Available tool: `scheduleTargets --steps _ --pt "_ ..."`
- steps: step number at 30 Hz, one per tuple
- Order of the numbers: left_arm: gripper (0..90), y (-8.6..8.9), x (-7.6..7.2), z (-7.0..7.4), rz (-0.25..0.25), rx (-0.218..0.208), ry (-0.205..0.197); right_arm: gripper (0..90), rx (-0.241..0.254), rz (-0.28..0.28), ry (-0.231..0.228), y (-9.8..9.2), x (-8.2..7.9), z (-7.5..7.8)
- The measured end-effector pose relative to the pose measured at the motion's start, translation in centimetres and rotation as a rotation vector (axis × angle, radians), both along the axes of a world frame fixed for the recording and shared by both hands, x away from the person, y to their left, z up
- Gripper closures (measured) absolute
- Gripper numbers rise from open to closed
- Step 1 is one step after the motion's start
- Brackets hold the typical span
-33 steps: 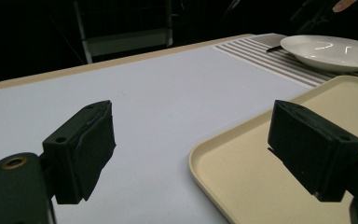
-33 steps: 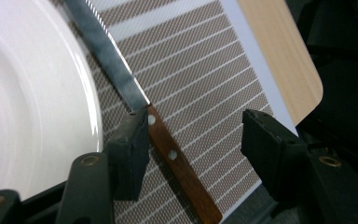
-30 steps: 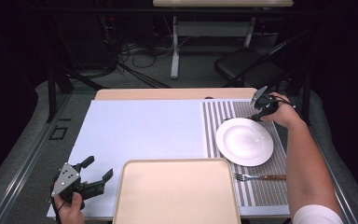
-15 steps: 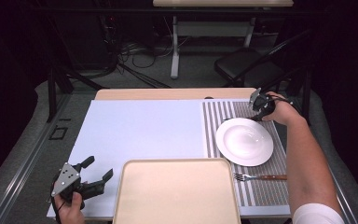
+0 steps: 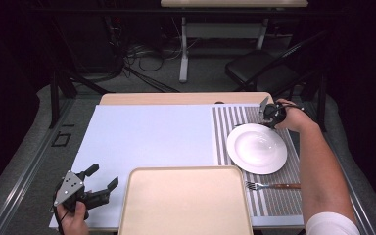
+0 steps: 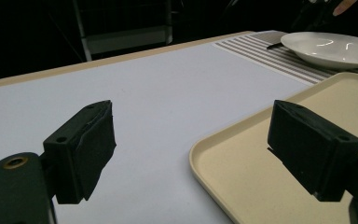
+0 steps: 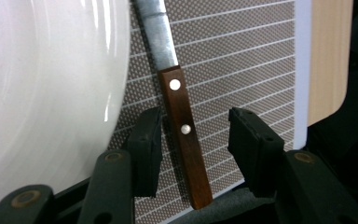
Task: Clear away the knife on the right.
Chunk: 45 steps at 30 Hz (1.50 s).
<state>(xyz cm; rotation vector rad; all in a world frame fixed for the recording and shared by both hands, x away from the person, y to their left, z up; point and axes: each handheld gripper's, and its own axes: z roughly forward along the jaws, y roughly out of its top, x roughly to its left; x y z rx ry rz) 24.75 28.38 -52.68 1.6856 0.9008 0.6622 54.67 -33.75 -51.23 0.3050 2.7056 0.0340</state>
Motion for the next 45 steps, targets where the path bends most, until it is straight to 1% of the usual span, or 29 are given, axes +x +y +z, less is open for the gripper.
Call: scheduleTargets --steps 1,2,3,4,5,7,13,14,19,27,30,32,33,34,36,39,40,43,44,45 --pt "15.1 0.0 0.0 0.0 0.002 0.0 -0.001 55.6 -0.008 0.008 0.001 0.0 0.0 -0.1" --pt "15.1 0.0 0.0 0.0 0.002 0.0 -0.002 55.8 -0.02 -0.006 0.008 0.2 -0.1 -0.3" --pt "15.1 0.0 0.0 0.0 0.001 -0.001 -0.002 56.2 -0.009 0.009 0.002 0.2 0.0 -0.5" --pt "15.1 0.0 0.0 0.0 0.0 -0.002 -0.003 56.6 -0.004 0.011 0.003 0.2 0.0 -0.6" --pt "15.1 0.0 0.0 0.0 0.0 -0.002 -0.003 56.7 -0.005 0.003 0.005 0.3 0.0 -0.6" --pt "15.1 0.0 0.0 0.0 0.0 -0.001 -0.002 57.0 -0.015 0.007 0.012 0.3 0.0 -0.7" --pt "15.1 0.1 0.0 0.0 0.001 -0.001 -0.002 58.1 -0.02 0.007 0.014 0.3 0.1 -1.1" --pt "15.1 0.0 0.0 0.0 0.001 -0.002 -0.002 58.1 -0.019 -0.002 0.012 0.3 0.0 -1.1" --pt "15.1 0.0 0.0 0.0 0.002 0.001 -0.001 58.4 -0.016 0.003 0.018 0.2 0.1 -1.1" --pt "15.1 0.1 0.0 0.0 0.005 -0.001 0.0 61.6 0.0 -0.004 0.032 0.1 0.1 -1.2" --pt "15.1 0.1 0.0 -0.1 0.006 -0.002 0.002 62.7 0.025 -0.006 0.028 -0.1 0.1 -1.3" --pt "15.1 0.1 0.1 -0.1 0.007 -0.002 0.003 63.6 0.029 -0.012 0.035 -0.1 0.1 -1.3" --pt "15.1 0.1 0.1 -0.1 0.007 -0.004 0.002 64.2 0.032 -0.036 0.038 -0.1 -0.1 -1.4" --pt "15.1 0.1 0.1 -0.1 0.008 -0.003 0.003 65.1 0.038 -0.015 0.034 -0.2 0.0 -1.4" --pt "15.1 0.1 0.1 -0.1 0.005 0.0 0.003 67.4 0.032 0.002 0.033 -0.1 0.0 -1.4" --pt "15.1 0.1 0.0 0.0 0.0 0.003 0.007 68.6 0.028 0.006 0.034 -0.1 -0.1 -1.5" --pt "15.1 0.1 0.0 0.0 0.005 0.001 0.003 69.4 0.02 0.008 0.04 -0.1 -0.1 -1.4" --pt "15.1 0.1 0.1 -0.1 0.006 -0.002 0.004 71.7 0.009 0.023 0.049 0.1 -0.1 -1.5" --pt "15.1 0.1 0.1 -0.1 0.007 -0.003 0.005 72.0 0.003 0.04 0.048 0.1 0.0 -1.5" --pt "15.1 0.1 0.1 -0.1 0.007 -0.003 0.005 72.7 -0.003 0.034 0.054 0.2 -0.1 -1.5"
